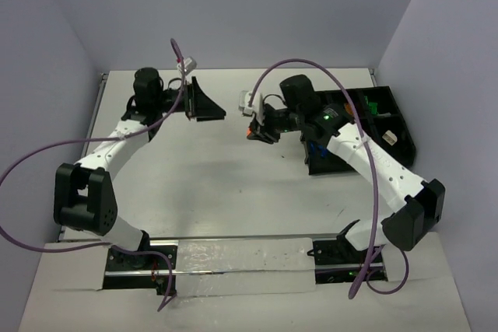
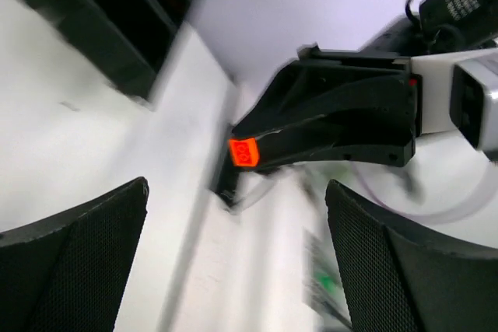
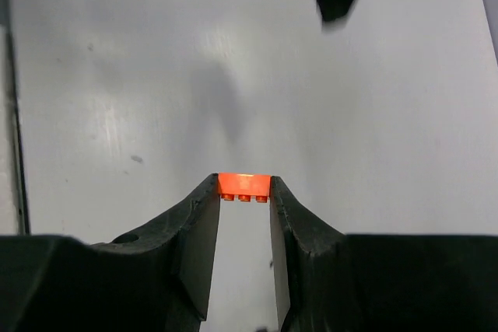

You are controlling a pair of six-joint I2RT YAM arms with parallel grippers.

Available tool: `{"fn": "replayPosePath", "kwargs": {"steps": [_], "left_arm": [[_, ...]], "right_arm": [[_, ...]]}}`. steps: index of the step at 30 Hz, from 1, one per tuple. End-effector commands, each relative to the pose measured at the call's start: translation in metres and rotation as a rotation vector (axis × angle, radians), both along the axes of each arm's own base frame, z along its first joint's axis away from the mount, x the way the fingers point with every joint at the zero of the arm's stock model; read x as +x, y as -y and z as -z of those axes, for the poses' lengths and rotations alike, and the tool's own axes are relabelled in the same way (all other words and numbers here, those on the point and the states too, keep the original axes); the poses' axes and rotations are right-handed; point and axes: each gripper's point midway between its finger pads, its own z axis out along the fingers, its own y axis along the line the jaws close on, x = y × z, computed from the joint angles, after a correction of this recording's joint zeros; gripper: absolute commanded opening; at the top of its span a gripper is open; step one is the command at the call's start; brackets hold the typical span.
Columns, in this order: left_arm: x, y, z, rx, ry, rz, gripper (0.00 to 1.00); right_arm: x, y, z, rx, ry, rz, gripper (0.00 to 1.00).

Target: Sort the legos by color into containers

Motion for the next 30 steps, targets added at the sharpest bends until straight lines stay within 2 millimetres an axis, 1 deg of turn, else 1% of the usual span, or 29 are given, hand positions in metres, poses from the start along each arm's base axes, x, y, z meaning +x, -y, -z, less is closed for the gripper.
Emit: {"fn": "replayPosePath", "kwargs": {"steps": [1,2,3,5,6,7,8,11,12,15,16,18,19,22,27,29,30], "left_arm": [[0.026,-0.022,0.021,0.328,0.251,-0.186,0.99],[0.043,-0.033,0.031,0.428,0.310,-0.267,0.99],[0.041,-0.034,0.035,0.442,0.311,-0.258,0.99],[0.063,-0.056,0.051,0.594,0.336,-0.385,0.99],[0.064,-0.058,0.051,0.601,0.344,-0.390,0.99],[0.073,-0.067,0.056,0.653,0.353,-0.449,0.99],[0.079,-0.076,0.062,0.692,0.361,-0.498,0.99],[0.083,-0.082,0.065,0.728,0.387,-0.516,0.99],[0.083,-0.083,0.067,0.741,0.382,-0.511,0.99],[0.082,-0.084,0.074,0.761,0.376,-0.484,0.99],[0.082,-0.084,0.075,0.762,0.375,-0.485,0.99],[0.083,-0.088,0.080,0.783,0.366,-0.504,0.99],[0.084,-0.089,0.080,0.785,0.364,-0.513,0.99],[0.087,-0.091,0.081,0.794,0.363,-0.528,0.99],[0.088,-0.093,0.080,0.803,0.364,-0.539,0.99],[0.088,-0.094,0.083,0.812,0.366,-0.537,0.99],[0.088,-0.095,0.083,0.813,0.367,-0.539,0.99]], "right_arm": [[0.018,0.058,-0.002,0.025,-0.018,0.203,0.00],[0.027,0.087,0.007,0.013,-0.030,0.300,0.00],[0.027,0.088,0.007,0.013,-0.030,0.301,0.00],[0.045,0.154,0.020,-0.034,-0.033,0.529,0.00],[0.048,0.172,0.025,-0.037,-0.042,0.584,0.00],[0.049,0.189,0.031,-0.037,-0.061,0.635,0.00],[0.050,0.215,0.042,-0.038,-0.087,0.706,0.00],[0.049,0.253,0.063,-0.063,-0.139,0.821,0.00],[0.048,0.269,0.071,-0.073,-0.166,0.863,0.00],[0.047,0.293,0.092,-0.111,-0.230,0.930,0.00],[0.047,0.297,0.093,-0.112,-0.234,0.943,0.00],[0.053,0.312,0.107,-0.127,-0.287,0.997,0.00],[0.054,0.316,0.106,-0.122,-0.292,1.017,0.00],[0.067,0.333,0.115,-0.133,-0.319,1.100,0.00],[0.083,0.350,0.121,-0.156,-0.314,1.189,0.00],[0.089,0.362,0.124,-0.175,-0.302,1.241,0.00],[0.091,0.364,0.129,-0.185,-0.312,1.249,0.00]]}}
